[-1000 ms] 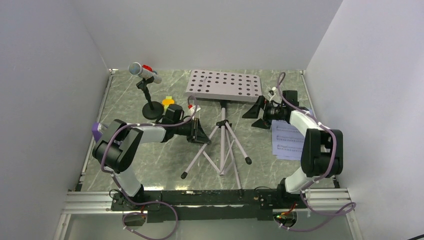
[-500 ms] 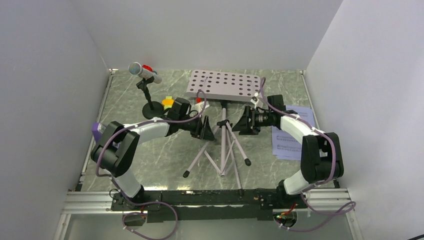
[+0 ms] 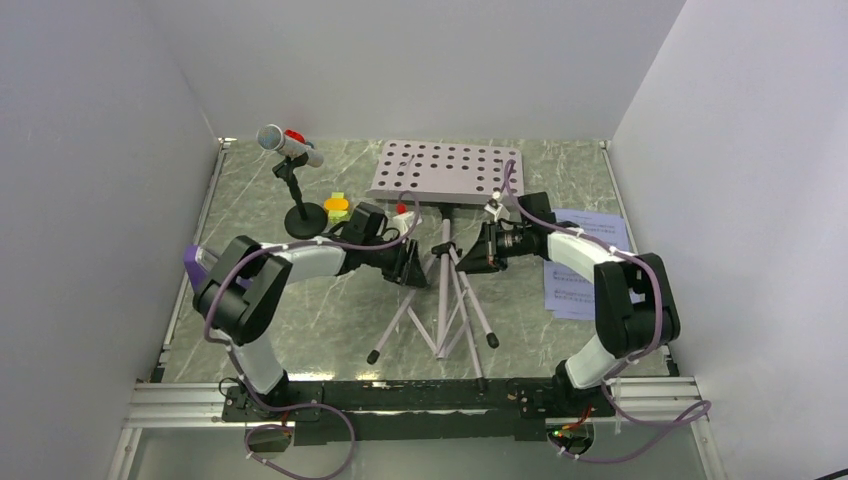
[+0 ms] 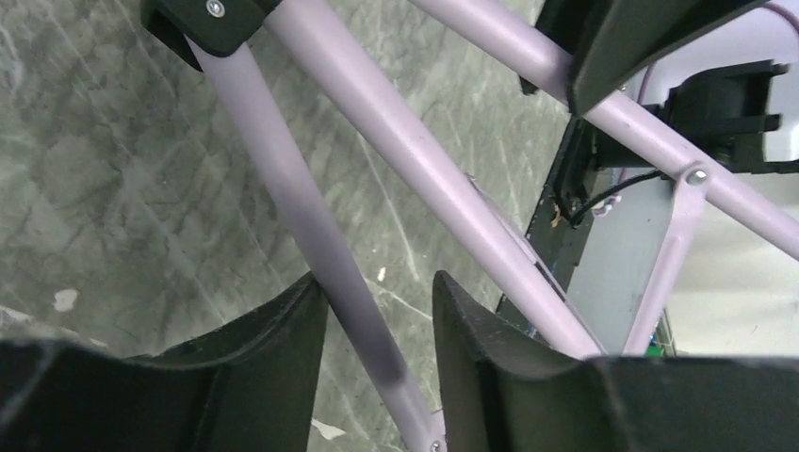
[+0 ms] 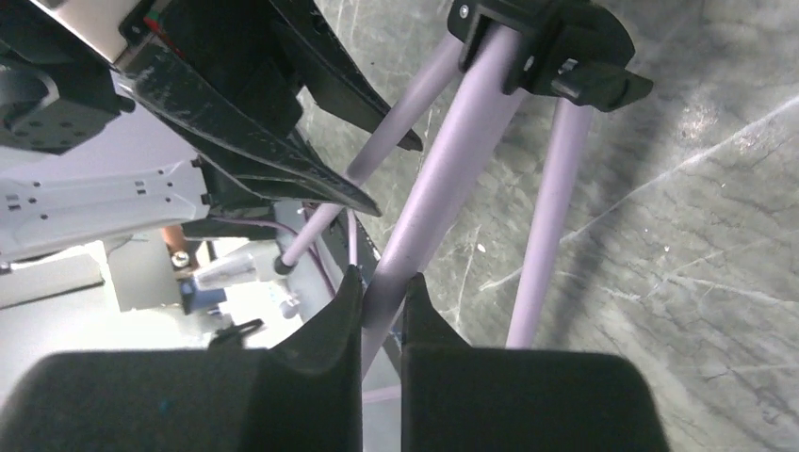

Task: Pack up the instrument practice props

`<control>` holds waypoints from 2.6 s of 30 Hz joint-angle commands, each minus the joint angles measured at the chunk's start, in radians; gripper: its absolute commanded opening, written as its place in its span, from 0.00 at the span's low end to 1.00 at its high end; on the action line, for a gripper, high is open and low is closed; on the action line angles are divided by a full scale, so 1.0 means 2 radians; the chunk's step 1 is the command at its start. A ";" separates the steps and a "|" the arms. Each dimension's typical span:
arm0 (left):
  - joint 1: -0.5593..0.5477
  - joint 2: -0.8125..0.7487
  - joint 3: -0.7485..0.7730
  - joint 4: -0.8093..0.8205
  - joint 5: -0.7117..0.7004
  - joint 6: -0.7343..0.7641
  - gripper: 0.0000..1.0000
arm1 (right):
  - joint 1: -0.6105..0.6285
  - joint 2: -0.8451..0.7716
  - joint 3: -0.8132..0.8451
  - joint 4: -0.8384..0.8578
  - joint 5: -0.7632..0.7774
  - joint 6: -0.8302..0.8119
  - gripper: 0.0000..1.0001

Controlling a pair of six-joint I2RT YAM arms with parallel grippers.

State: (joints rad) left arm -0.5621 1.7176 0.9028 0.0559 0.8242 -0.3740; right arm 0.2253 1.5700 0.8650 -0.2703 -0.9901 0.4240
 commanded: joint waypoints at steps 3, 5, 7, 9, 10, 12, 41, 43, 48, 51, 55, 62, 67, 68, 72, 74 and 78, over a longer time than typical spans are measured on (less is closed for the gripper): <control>-0.048 0.052 0.052 0.025 0.058 0.008 0.40 | 0.044 0.041 0.014 0.044 0.034 -0.037 0.00; -0.054 0.071 0.059 0.032 0.062 0.003 0.39 | 0.051 0.054 0.012 0.058 0.044 -0.035 0.00; -0.055 0.080 0.062 0.043 0.065 -0.004 0.41 | 0.058 0.065 0.010 0.068 0.056 -0.034 0.00; -0.056 0.086 0.063 0.049 0.066 -0.007 0.43 | 0.065 0.071 0.008 0.077 0.070 -0.038 0.00; -0.055 0.086 0.062 0.050 0.064 -0.006 0.44 | 0.068 0.073 0.005 0.081 0.077 -0.039 0.00; -0.055 0.084 0.059 0.046 0.056 -0.001 0.51 | 0.071 0.078 0.004 0.086 0.086 -0.039 0.00; 0.112 -0.191 0.081 -0.213 -0.083 0.141 0.87 | 0.248 0.105 0.173 -0.190 0.510 -0.032 1.00; 0.120 -0.215 0.070 -0.205 -0.082 0.137 0.87 | 0.255 0.117 0.173 -0.194 0.518 -0.022 1.00; 0.131 -0.261 0.036 -0.183 -0.082 0.130 0.89 | 0.270 0.131 0.190 -0.217 0.540 -0.008 1.00; 0.133 -0.266 0.027 -0.173 -0.073 0.126 0.89 | 0.268 0.156 0.203 -0.234 0.542 0.002 0.99; 0.133 -0.256 0.036 -0.176 -0.059 0.123 0.89 | 0.248 0.210 0.224 -0.238 0.488 -0.004 0.67; 0.134 -0.254 0.032 -0.178 -0.053 0.129 0.89 | 0.193 0.260 0.239 -0.241 0.433 0.028 0.00; 0.135 -0.253 0.033 -0.182 -0.063 0.133 0.89 | 0.164 0.226 0.226 -0.220 0.404 0.105 0.00; 0.135 -0.253 0.038 -0.186 -0.064 0.136 0.89 | 0.164 0.213 0.222 -0.212 0.400 0.116 0.00; 0.135 -0.240 0.066 -0.216 -0.072 0.151 0.89 | 0.164 0.203 0.246 -0.237 0.438 0.147 0.00; 0.134 -0.229 0.085 -0.229 -0.075 0.156 0.89 | 0.164 0.222 0.266 -0.239 0.431 0.148 0.00; 0.135 -0.213 0.103 -0.238 -0.077 0.158 0.89 | 0.166 0.267 0.300 -0.230 0.401 0.129 0.00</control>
State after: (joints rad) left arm -0.2966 1.2766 1.0473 -0.3943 0.6788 -0.0868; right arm 0.5751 2.0151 1.4048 -0.7700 -0.2104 0.6495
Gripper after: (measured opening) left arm 0.890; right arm 0.489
